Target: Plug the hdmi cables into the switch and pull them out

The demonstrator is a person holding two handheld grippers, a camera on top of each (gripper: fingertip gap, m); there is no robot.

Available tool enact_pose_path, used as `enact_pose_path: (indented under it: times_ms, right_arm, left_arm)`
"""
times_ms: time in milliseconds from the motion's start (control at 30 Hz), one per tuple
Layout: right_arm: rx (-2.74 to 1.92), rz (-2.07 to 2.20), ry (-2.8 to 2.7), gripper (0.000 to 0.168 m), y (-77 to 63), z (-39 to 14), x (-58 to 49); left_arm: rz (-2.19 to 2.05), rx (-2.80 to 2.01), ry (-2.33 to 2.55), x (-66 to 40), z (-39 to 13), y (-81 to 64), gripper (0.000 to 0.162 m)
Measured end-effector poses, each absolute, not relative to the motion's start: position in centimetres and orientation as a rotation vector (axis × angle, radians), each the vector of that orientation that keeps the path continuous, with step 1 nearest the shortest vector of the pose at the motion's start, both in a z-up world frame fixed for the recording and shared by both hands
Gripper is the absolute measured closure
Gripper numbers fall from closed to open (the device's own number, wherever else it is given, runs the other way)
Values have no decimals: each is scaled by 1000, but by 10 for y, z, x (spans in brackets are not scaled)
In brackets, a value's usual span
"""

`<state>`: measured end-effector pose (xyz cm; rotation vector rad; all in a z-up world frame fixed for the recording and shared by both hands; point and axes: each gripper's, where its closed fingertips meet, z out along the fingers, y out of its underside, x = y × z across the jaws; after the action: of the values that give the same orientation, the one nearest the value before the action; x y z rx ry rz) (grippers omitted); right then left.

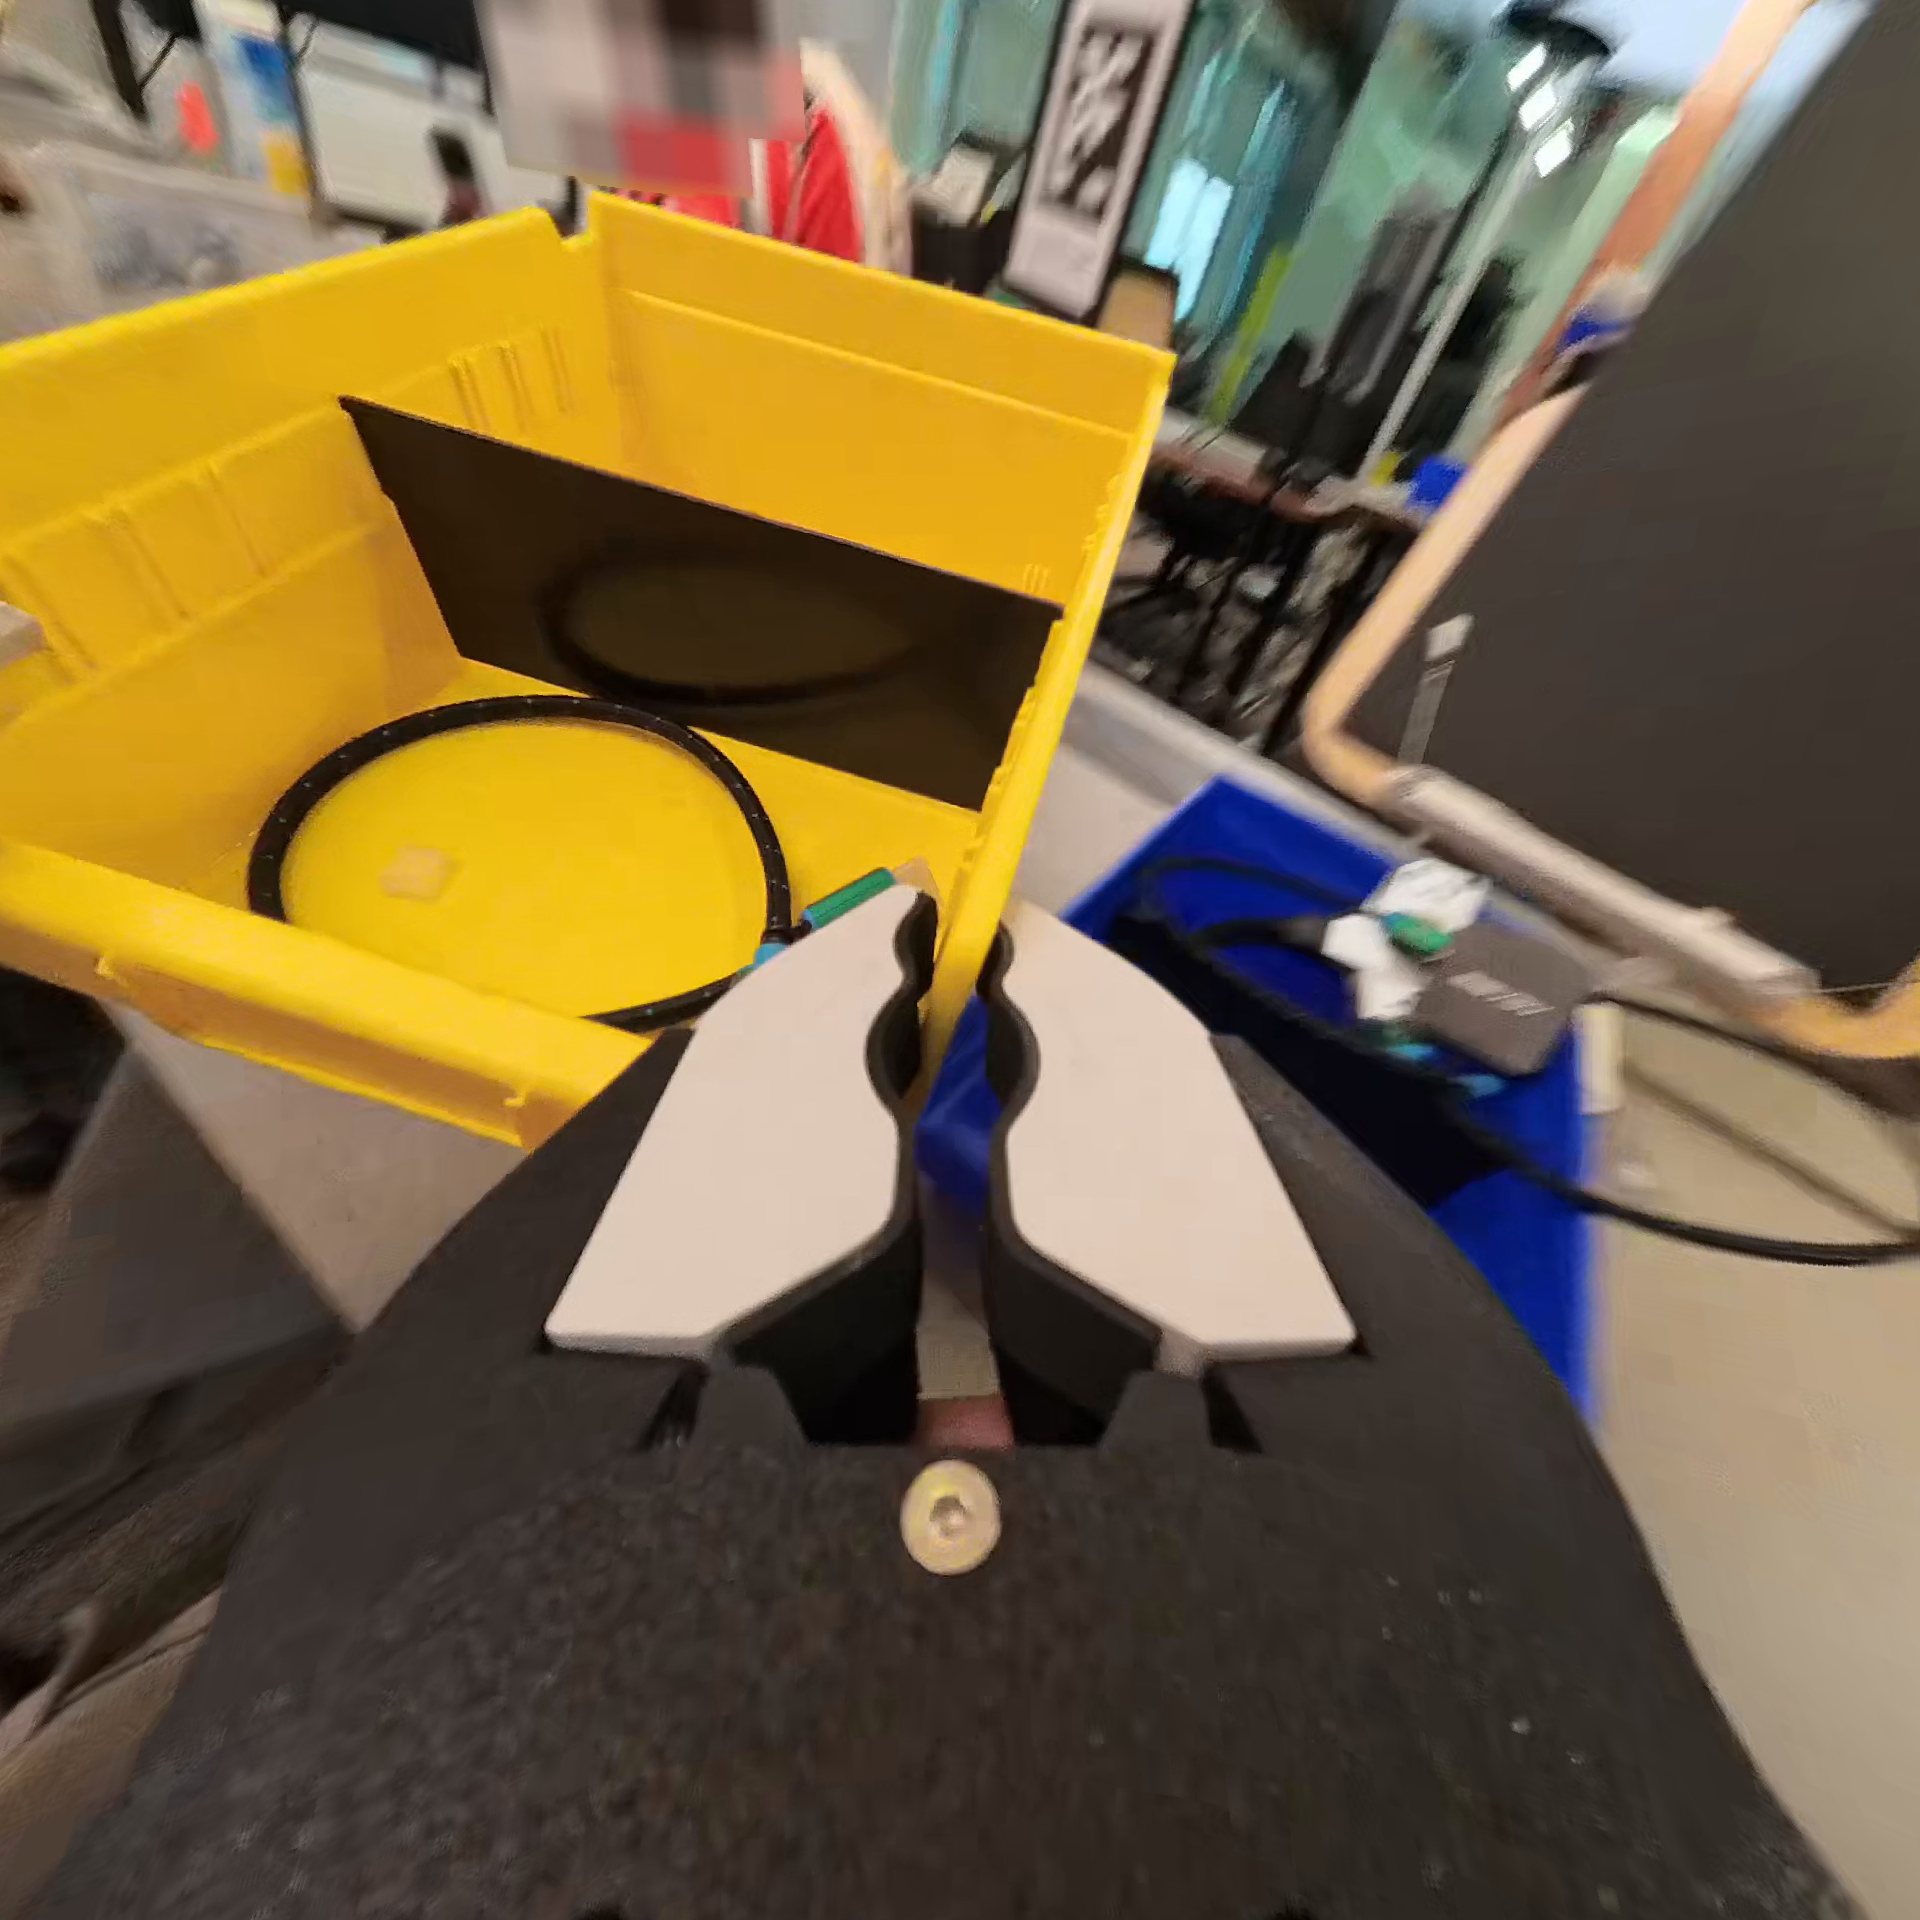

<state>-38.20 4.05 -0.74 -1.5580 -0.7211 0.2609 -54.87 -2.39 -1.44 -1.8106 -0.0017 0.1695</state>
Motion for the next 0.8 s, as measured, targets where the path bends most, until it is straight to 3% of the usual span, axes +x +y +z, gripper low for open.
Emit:
enact_pose_path:
  times_ms: [133,300,533,700,800]
  right_arm:
    - [-1482,110,-520,162,66,58,-281]
    - [-1526,-125,-187,164,100,72,-97]
    - [-1818,-134,11,165,136,-22,122]
    - [-1985,44,60,165,140,-112,179]
    - [-1960,28,42,166,143,-124,188]
  left_arm:
    - [62,-1695,193,-453,43,43,154]
    - [-12,-1631,494,-270,47,118,152]
    - [-206,-1784,605,-57,-53,155,151]
    - [-173,-1824,659,-8,-104,151,153]
    - [-145,-1844,723,-3,-129,148,150]
